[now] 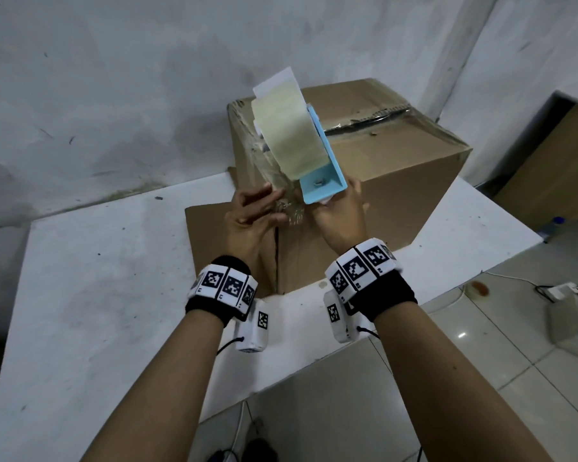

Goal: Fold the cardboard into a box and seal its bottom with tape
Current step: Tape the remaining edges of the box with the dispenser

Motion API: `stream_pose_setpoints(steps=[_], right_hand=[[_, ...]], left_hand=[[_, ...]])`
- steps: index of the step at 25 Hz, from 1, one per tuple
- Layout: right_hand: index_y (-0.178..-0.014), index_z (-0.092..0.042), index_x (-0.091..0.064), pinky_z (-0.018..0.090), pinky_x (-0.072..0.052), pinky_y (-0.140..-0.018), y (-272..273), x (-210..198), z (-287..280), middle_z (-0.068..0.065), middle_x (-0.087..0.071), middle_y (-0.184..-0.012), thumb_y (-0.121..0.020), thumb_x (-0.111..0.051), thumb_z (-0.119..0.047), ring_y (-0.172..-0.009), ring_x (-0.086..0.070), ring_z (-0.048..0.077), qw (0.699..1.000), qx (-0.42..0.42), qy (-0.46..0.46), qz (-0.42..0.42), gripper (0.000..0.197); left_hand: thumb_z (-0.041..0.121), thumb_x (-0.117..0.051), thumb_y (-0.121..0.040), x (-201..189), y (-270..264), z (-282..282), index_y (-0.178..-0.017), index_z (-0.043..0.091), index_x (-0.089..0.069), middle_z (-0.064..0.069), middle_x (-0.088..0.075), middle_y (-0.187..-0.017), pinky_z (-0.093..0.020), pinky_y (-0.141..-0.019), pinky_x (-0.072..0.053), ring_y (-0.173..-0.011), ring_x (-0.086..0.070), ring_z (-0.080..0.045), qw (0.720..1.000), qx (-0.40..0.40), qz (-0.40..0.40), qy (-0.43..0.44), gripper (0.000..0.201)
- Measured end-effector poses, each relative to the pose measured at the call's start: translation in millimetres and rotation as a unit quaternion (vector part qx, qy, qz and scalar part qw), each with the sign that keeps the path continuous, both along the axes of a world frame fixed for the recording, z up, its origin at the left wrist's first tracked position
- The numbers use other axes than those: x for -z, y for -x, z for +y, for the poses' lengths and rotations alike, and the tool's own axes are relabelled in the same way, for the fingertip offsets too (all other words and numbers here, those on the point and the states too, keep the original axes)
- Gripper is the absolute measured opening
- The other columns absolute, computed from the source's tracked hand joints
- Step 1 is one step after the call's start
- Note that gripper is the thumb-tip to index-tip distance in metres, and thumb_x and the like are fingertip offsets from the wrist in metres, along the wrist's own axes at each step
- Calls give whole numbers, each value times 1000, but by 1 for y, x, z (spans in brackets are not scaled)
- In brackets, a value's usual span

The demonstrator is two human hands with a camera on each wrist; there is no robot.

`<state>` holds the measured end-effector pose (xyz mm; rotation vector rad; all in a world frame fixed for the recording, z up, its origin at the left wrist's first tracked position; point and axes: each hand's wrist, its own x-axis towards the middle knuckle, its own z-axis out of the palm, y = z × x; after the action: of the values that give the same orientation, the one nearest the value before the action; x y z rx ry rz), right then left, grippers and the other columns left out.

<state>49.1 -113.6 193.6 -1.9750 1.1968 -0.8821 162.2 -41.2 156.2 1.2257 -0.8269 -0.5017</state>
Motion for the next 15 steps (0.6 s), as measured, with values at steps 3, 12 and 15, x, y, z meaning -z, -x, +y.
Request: stream_pose_setpoints(steps=[3, 12, 15], right_hand=[[-120, -16, -57, 61, -13, -112, 3, -5, -1, -1, -54, -129, -83, -61, -17, -134, -27, 20, 1000, -11, -27, -9, 37], [-107, -7, -65, 48, -52, -87, -20, -39, -9, 14, -71, -100, -69, -72, -38, -96, -66, 31, 991, -4, -76, -114, 49], [-109, -5, -64, 42, -53, -83, -26, -30, -6, 16, -70, -103, -73, -73, -39, -97, -65, 30, 992, 8, -80, -96, 50]], left_hand=[[-7, -52, -85, -1, -11, 8, -113, -1, -63, -7, -56, -107, -9, -94, -44, -102, -56, 6, 999, 24, -37, -1, 31], [37, -31, -91, -2, 7, -28, -146, 26, 2, 13, 3, -156, -40, -121, -6, -144, -3, -8, 995, 39, -22, -91, 65], [51, -23, -85, 3, 0, -25, -138, 41, 11, 24, 8, -151, -46, -120, -1, -143, 0, -4, 985, 41, -107, -127, 64]])
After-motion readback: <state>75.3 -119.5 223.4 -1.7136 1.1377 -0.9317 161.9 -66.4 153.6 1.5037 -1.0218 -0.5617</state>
